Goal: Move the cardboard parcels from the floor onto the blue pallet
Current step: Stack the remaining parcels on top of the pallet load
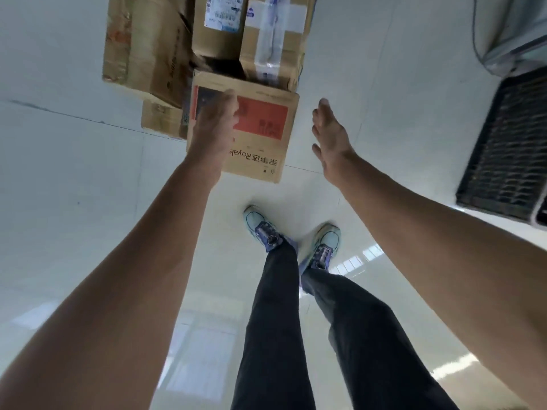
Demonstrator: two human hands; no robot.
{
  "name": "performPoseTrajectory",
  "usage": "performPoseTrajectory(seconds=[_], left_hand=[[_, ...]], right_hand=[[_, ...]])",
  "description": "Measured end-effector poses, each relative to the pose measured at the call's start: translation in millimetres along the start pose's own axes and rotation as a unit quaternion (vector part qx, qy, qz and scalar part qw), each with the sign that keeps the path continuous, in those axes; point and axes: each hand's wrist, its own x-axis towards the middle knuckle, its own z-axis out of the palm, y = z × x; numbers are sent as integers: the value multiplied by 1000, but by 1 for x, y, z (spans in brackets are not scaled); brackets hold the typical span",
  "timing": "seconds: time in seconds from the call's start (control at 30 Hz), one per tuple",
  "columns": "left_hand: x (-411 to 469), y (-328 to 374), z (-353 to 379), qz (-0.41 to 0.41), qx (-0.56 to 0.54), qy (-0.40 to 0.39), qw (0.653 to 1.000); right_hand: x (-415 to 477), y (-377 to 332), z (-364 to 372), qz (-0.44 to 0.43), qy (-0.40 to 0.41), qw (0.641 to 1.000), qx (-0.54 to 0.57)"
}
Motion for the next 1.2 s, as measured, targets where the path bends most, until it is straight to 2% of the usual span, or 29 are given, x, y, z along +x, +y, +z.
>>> performPoseTrajectory(seconds=[0.17, 0.3, 0.4, 0.6, 0.83, 0.97, 1.2], left_hand=[[6, -19, -5, 24, 32, 5, 999], [11, -32, -7, 32, 52, 45, 997], [11, -42, -4, 32, 59, 26, 997], [15, -51, -1, 26, 42, 20, 999], [15, -49, -1, 29, 64, -9, 997], [11, -42, -5, 25, 100, -37, 994], [14, -27, -17, 80, 178, -107, 975]], right_hand=[[2, 21, 13, 2, -51, 996, 69], [10, 21, 27, -14, -81, 993, 86], [13, 17, 33, -26, -95, 992, 80], [20, 14, 36, -46, -64, 994, 81], [14, 11, 33, -50, -65, 991, 102], [6, 22, 28, -46, -53, 989, 129], [-11, 52, 32, -22, -5, 981, 193]])
